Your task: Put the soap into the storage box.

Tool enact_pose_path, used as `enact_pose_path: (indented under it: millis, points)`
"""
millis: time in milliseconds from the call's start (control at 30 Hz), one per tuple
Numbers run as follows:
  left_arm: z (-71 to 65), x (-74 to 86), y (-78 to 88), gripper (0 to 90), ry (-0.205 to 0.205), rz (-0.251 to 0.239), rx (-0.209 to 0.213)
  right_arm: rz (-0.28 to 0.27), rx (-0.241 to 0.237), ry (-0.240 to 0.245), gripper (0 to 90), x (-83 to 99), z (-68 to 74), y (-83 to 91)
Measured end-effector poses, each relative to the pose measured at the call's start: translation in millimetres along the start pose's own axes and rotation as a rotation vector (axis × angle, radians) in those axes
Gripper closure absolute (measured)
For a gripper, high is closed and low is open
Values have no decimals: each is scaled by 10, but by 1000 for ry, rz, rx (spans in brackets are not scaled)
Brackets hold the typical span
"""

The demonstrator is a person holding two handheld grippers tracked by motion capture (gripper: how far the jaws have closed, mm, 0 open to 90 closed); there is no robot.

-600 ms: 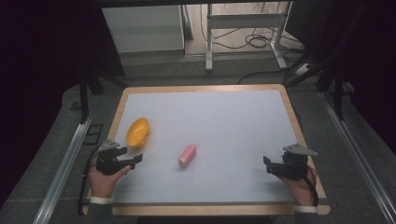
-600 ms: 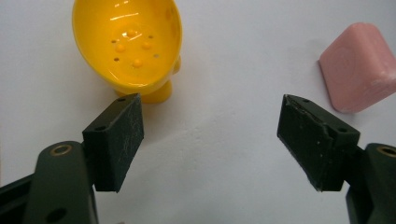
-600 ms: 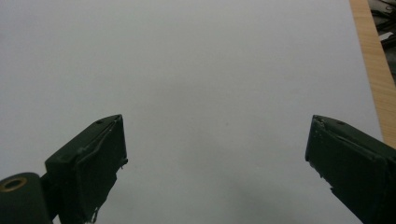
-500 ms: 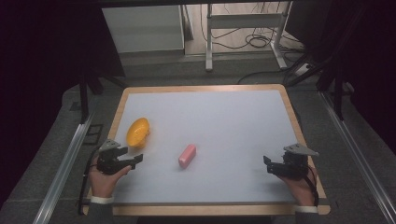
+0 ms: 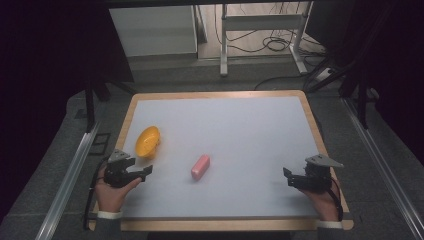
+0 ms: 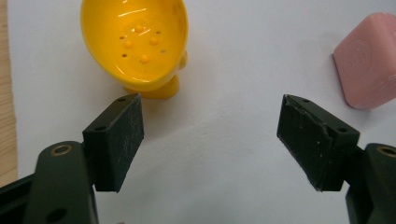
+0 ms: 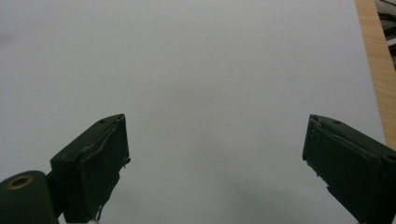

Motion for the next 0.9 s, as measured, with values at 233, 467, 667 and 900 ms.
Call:
enact_pose_path:
  millis: [233, 467, 667, 900]
  points:
    - [-23, 5, 38, 235, 2, -5, -1, -7, 14, 4, 69, -14, -36, -9]
    - [-32, -15, 28, 235, -1, -8, 6, -9, 21, 13, 69, -9, -36, -8]
    - [-52, -88, 40, 234, -6, -5, 11, -6, 30, 16, 69, 20, -69, 19]
    - [-89, -204, 82, 223, -25, -10, -1, -10, 24, 23, 68, 17, -53, 20]
Point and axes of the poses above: each handheld gripper's, and its own axes: y roughly backward along the jaws, x roughly out of its underside, z roughly to its left, the point moved 8 cm from there along -y, roughly forward along the jaws, and after that the axes turned 10 degrees about -y, right-handed, at the moved point
